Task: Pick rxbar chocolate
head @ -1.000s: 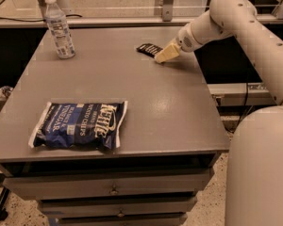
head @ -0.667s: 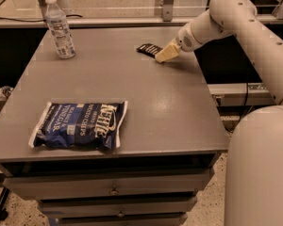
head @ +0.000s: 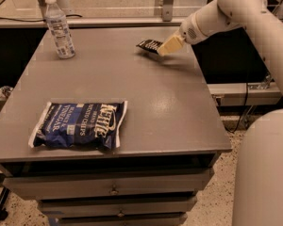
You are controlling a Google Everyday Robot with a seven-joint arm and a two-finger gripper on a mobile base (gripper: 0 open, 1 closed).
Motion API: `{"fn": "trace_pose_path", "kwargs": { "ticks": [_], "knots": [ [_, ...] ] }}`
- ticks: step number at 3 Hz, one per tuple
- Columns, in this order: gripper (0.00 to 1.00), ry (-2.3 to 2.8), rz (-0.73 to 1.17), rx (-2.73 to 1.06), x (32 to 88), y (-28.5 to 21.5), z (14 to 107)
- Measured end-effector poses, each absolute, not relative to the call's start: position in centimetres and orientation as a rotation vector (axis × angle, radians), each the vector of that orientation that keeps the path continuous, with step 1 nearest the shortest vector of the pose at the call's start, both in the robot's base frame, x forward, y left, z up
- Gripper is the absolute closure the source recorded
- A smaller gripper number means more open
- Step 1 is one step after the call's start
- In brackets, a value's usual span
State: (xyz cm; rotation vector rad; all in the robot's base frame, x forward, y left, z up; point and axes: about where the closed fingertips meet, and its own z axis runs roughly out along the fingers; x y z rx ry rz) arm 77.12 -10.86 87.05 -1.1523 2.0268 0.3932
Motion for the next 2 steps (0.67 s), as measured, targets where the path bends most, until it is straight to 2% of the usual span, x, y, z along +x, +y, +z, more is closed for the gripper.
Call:
{"fn": "trace_pose_path", "kwargs": {
  "ticks": [1,2],
  "knots": [
    [1.0,1.899,0.44,-1.177,73.16,-10.13,94.68],
    [1.0,1.895,0.443,-1.177,72.98,-10.12,94.95]
  ]
}}
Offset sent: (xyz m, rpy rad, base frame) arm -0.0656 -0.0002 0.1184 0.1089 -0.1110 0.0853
